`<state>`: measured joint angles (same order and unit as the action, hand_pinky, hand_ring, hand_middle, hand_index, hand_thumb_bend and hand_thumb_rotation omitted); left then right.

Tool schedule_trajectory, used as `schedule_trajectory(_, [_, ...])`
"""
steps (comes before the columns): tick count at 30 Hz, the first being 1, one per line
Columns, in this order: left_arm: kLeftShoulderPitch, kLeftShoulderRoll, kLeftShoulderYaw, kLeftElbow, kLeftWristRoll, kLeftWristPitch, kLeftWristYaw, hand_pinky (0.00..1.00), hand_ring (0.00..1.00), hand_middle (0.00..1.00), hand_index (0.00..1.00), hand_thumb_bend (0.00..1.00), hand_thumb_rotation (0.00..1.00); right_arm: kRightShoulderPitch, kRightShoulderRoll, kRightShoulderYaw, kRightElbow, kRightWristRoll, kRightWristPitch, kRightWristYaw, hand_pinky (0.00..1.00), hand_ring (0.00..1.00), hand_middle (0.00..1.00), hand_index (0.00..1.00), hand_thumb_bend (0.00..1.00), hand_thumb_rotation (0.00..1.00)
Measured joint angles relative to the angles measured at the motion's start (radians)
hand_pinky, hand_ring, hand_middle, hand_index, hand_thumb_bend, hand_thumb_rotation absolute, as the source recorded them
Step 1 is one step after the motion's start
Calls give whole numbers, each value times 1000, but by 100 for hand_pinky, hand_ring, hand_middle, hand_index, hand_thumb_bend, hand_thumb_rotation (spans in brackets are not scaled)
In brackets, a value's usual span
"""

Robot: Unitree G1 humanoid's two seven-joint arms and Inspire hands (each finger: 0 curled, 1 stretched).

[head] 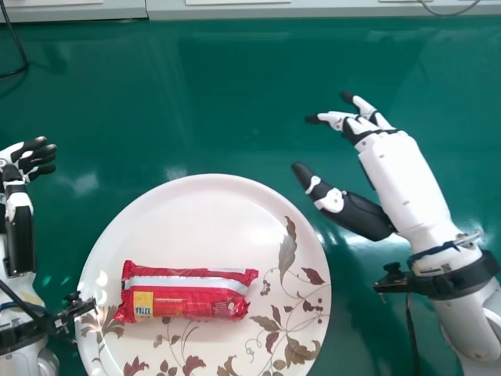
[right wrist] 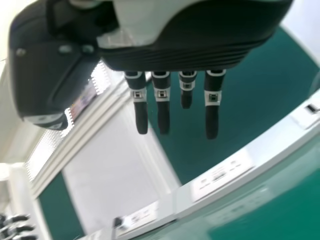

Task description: Pick up biscuit and place it in the plate

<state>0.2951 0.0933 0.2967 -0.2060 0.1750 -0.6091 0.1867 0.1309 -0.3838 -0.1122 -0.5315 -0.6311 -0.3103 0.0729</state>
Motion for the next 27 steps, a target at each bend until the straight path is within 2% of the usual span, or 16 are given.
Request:
schedule_trajectory(5, [9,-5,1,-17,4,21,0,67,71,69,72,12,13,46,45,-41,-3,-14,41,-71,59,74,82,79,77,57])
schedule_trajectory(7, [13,-7,1,-21,8,25,1,67,70,69,71,12,15,59,63,-53,-1,-18,53,-99,58,73,81,77,77,51])
schedule_trajectory(10, [14,-8,1,-22,10,25,1,68,70,69,71,13,16,75,73,-68,20,-18,54,-144,58,72,80,76,76,45])
schedule_trajectory(12, [17,-9,0,-24,10,27,1,68,70,69,72,14,17,82,76,-77,53,-18,47,-177,58,72,80,76,76,44])
schedule_trajectory(18, [35,-21,-1,-36,34,47,2,61,68,68,71,14,18,84,80,-81,123,-15,28,-252,60,72,79,74,75,35])
schedule_trajectory(20, [38,-25,-2,-41,48,61,2,60,67,67,70,14,25,84,82,-79,132,-14,23,-270,60,72,79,74,74,34])
schedule_trajectory(24, [39,-26,-2,-47,51,69,2,59,64,66,69,14,26,85,98,-74,134,-28,39,-283,55,70,80,76,75,42])
schedule_trajectory(27, [37,-25,-3,-42,50,65,2,56,63,65,67,15,27,90,111,-67,128,-49,68,-283,54,69,81,76,76,41])
